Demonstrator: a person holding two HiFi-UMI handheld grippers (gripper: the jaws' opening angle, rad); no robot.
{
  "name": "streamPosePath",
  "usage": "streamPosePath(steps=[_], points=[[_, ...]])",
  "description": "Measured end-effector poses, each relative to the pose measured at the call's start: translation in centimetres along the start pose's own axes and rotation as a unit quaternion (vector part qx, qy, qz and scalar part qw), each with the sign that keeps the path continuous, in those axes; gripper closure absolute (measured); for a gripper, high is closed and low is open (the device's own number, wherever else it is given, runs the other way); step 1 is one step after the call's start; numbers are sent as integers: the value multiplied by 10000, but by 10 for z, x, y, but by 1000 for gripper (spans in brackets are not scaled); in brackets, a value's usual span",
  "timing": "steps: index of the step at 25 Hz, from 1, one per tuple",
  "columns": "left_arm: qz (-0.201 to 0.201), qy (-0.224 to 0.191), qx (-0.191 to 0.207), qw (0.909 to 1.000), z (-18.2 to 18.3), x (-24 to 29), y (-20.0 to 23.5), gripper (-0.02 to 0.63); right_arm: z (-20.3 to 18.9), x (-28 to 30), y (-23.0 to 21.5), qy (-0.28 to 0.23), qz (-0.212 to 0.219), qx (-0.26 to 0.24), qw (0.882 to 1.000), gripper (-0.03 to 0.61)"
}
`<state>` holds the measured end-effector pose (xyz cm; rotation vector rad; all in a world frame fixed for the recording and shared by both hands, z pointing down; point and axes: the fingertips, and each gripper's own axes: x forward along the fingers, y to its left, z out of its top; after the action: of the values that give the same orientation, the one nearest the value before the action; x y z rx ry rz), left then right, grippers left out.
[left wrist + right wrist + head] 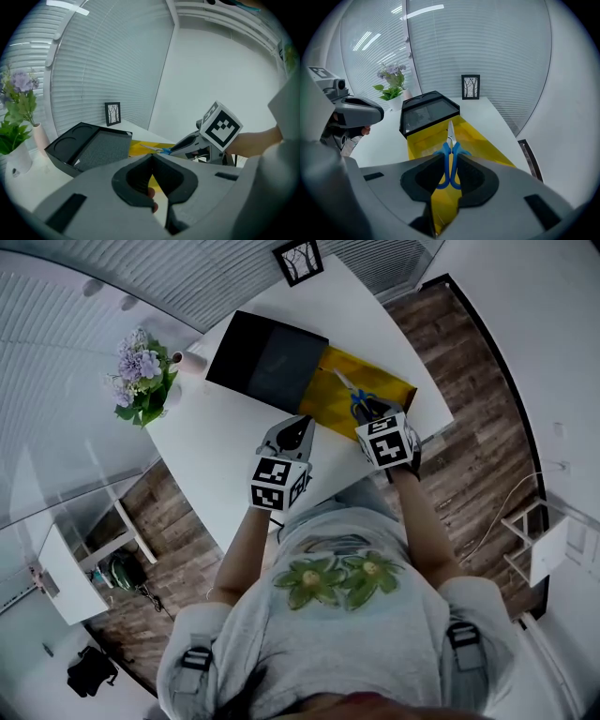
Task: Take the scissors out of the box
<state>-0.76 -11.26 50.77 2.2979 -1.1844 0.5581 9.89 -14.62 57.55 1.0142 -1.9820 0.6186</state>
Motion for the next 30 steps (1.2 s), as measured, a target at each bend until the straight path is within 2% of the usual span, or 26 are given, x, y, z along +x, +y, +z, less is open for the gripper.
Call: streamPosePath(steps=[30], points=[[-54, -256, 180, 9995, 8, -22, -29, 608, 27, -71, 11, -766, 84, -231, 9968, 494]])
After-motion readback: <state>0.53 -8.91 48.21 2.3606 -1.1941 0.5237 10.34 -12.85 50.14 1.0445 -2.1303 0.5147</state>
